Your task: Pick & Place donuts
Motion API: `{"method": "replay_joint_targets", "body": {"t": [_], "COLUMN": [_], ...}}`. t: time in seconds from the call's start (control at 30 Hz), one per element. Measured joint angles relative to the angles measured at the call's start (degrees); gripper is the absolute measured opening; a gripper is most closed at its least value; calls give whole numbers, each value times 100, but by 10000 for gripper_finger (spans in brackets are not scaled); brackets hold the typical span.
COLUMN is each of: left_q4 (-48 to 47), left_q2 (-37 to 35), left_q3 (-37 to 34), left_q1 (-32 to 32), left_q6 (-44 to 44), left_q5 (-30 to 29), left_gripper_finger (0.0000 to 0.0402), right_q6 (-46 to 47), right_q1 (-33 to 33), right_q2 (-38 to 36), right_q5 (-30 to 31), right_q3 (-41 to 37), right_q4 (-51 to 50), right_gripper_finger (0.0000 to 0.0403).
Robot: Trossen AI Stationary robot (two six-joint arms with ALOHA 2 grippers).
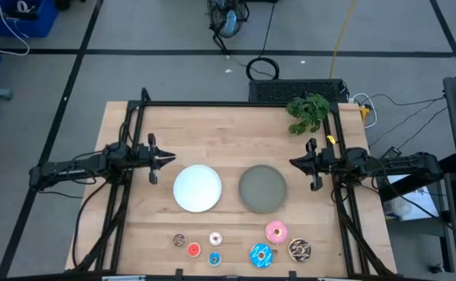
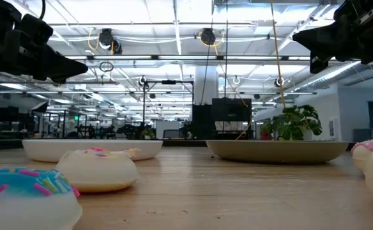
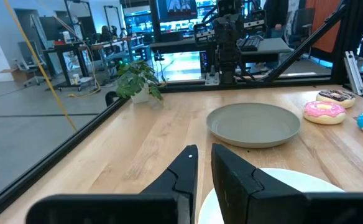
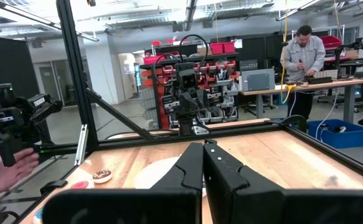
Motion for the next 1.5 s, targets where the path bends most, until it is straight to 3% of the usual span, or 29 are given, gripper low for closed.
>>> {"method": "replay_joint_targets", "body": {"t": [0.47, 0.83, 1.03, 1.23, 1.4, 1.5], "left_q4": [26, 253, 534, 1643, 1060, 146], "left_q2": [0, 0, 0, 188, 1133, 2018], "left_q3": [-2, -4, -4, 345, 1538, 2510], "left_q1": [2, 0, 2, -407, -1216, -1794], "left_q6": [-69, -595, -1164, -1360, -1019, -899], "left_q5": [4, 316, 14, 912, -307, -1188], "left_gripper_finger": [51, 51, 51, 51, 51, 51], "right_q6": [0, 0, -243, -308, -700, -940], "right_q1": [0, 2, 0, 0, 0, 0], "right_q2": [0, 0, 0, 2, 65, 138], "right_q5": [0, 2, 2, 2, 4, 4], "right_q3": [1, 0, 0, 0, 0, 0], "right_q4": [141, 546, 460, 382, 348, 305], "right_gripper_finger": [0, 0, 0, 0, 0, 0]}}
